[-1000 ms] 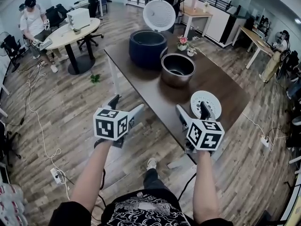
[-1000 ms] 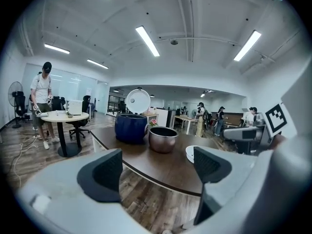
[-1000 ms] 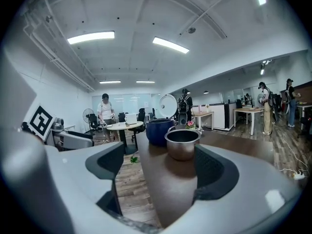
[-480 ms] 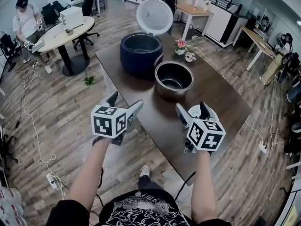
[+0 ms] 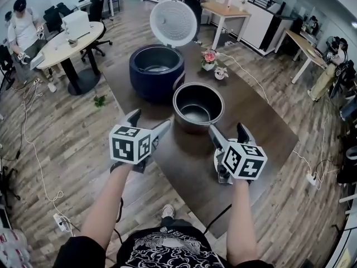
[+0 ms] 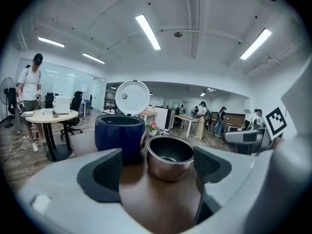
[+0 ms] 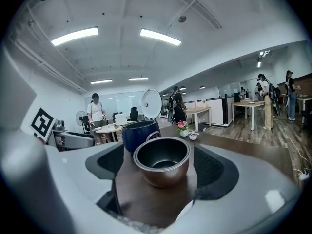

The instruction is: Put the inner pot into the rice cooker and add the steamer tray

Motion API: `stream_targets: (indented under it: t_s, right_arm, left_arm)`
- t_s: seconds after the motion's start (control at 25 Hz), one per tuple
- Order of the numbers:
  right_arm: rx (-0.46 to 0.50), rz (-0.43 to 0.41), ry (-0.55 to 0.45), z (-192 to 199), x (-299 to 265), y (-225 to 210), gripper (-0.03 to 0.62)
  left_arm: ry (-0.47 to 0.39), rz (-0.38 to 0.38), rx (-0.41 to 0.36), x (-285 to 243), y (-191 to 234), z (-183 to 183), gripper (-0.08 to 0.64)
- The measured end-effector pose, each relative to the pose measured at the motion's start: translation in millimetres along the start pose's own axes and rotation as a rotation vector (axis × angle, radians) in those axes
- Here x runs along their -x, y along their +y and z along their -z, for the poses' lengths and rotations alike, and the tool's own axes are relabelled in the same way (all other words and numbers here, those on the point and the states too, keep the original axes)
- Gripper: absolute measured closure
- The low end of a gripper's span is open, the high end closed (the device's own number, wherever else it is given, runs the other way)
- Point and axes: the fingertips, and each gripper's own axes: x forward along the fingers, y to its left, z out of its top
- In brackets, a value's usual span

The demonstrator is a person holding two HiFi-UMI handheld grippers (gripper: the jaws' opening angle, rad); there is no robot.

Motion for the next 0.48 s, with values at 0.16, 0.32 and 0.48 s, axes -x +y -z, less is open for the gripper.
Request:
stream_targets:
  t_s: [0.16, 0.32, 0.48]
  right_arm:
    - [-0.012, 0.011, 0.0, -5, -14, -17, 0.156]
    - [-0.008, 0.036, 0.009, -5, -24, -29, 0.156]
    - [-0.02, 0.036, 0.014, -4, -34, -36, 0.156]
  left_arm:
    - [0.002, -0.006, -0.008, -18, 5, -10, 0.101]
    - [0.004, -0.01, -0.01, -31, 9, -14, 0.101]
    - [0.009, -0.012, -0.014, -43, 12, -18, 0.101]
